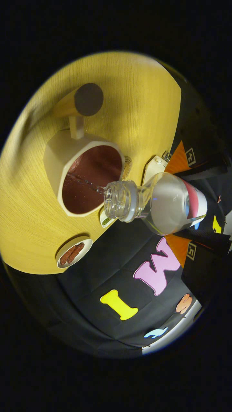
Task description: Take the bottle from table, then pour the juice into the cup, finally place the bottle on the coaster
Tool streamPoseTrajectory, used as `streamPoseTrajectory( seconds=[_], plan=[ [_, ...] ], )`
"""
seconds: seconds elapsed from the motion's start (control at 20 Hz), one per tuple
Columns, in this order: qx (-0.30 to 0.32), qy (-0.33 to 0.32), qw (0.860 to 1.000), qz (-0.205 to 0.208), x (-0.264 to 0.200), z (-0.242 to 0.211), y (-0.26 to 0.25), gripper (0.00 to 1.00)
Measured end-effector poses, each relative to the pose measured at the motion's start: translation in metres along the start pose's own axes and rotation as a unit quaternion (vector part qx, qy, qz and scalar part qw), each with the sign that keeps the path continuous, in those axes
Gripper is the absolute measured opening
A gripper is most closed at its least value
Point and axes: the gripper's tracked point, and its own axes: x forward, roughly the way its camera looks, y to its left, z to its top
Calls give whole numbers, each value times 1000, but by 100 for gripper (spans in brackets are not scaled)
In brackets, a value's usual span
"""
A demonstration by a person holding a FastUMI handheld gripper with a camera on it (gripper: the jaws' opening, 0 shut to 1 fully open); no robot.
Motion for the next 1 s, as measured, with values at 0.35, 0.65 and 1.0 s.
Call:
streamPoseTrajectory(
  seconds=[0.35,0.65,1.0],
  plan=[
    [63,-5,997,36,-7,-6,19,70],
    [87,2,995,39,-3,-15,20,70],
    [94,4,995,37,-3,-17,22,70]
  ],
)
